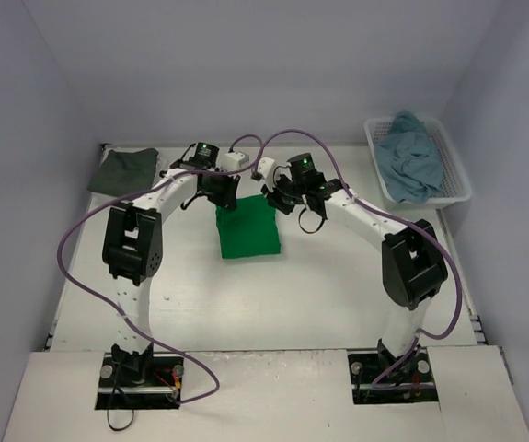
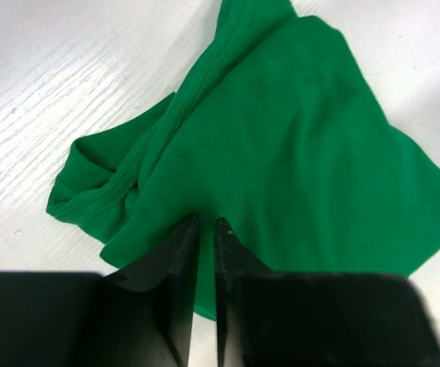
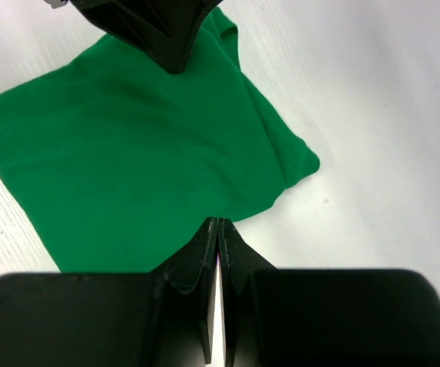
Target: Fold and stack the t-shirts
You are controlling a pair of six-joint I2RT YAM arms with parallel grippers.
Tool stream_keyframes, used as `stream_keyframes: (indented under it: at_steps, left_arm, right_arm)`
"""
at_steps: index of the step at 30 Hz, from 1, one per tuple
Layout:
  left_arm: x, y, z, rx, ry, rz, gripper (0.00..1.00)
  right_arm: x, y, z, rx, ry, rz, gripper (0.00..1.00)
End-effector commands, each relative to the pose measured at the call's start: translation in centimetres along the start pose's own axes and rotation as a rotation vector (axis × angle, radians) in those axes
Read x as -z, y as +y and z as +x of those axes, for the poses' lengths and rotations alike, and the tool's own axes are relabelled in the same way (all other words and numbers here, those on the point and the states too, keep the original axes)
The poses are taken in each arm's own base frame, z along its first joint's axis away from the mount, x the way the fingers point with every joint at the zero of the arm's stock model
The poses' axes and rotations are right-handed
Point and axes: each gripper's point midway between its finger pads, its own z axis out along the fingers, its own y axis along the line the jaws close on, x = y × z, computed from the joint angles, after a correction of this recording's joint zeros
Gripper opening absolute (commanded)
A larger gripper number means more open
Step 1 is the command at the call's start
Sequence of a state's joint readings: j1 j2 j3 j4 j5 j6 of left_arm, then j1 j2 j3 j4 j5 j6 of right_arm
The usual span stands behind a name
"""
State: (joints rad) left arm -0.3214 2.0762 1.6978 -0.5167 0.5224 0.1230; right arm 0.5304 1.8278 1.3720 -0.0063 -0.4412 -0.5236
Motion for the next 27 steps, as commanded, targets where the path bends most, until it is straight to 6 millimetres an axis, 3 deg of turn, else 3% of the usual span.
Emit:
stream_keyframes:
  at_steps: [1,4,10,21,26,27]
  left_arm:
    - [0.8,0.4,-2.9,-0.042,-0.08,-0.032,0.06]
    - [0.3,2.1,-2.6,-0.038,-0.069,-0.109,0.0]
    - [-0.9,4.4,-1.7,-0.005,-0.038,-0.219,0.0]
    - [-2.7,2.9,0.1,0.062,0.028,-0.123,0.0]
    - [-1.0,3.1,-1.2,0.045,-0.007,-0.168,0.01]
    - [-0.5,3.3,-1.6,0.04,-0.018,-0.185,0.08]
  right_arm:
    - [0.5,-1.2,-2.4,0.029,-0.069,0.032,0.0]
    - [0.4,-0.9,-2.2,0.028,-0.065,0.022,0.0]
    - [0.8,-0.6,-1.9,0.024,-0.06,0.019,0.0]
    - [1.3,-0.3,-1.8,0.024,-0.059,0.017,0.0]
    - [1.3,-0.3,-1.9,0.022,-0.058,0.02,0.0]
    - [1.2,-0.3,-1.9,0.02,-0.059,0.017,0.0]
